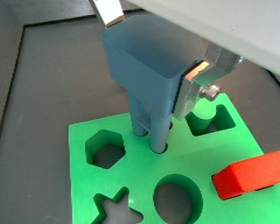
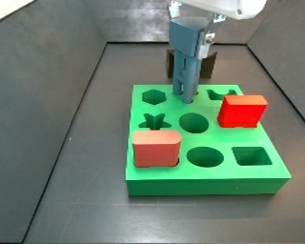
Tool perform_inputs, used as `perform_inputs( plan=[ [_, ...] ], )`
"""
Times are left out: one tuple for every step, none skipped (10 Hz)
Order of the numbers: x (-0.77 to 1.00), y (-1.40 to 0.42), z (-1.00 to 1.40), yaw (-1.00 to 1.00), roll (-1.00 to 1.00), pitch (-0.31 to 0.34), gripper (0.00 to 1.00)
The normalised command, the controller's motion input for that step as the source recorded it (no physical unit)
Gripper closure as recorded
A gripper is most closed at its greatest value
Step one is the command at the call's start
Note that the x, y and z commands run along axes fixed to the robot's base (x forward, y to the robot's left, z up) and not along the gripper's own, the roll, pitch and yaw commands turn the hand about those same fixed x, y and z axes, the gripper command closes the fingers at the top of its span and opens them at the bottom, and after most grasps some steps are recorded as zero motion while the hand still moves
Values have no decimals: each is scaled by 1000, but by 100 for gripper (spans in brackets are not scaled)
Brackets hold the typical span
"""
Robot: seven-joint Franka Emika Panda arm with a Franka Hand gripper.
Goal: Pick up the 3 prong object. Move up. Rotate the 3 prong object. Place the 3 prong object on the fixture. Regrasp the 3 prong object. Move to above the board. Insert the 3 prong object.
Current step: Insert the 3 prong object.
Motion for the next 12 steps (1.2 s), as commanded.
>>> perform_inputs(
  plan=[
    [160, 0, -60, -37, 94, 104, 100],
    [243, 0, -120, -86, 129, 213, 100],
    [280, 0, -240, -71, 206, 314, 100],
    [269, 0, -351, -60, 206, 317, 100],
    [309, 0, -340, -66, 201, 346, 100],
    [229, 0, -229, -63, 116, 240, 100],
    [166, 0, -191, -51, 57, 136, 100],
    [183, 0, -500, -74, 110, 160, 100],
    [231, 0, -734, -20, 166, 180, 100],
    [143, 0, -803, 0, 169, 126, 100],
    [0, 0, -240, -11, 60, 51, 100],
    [0, 0, 0, 0, 0, 0, 100]
  ],
)
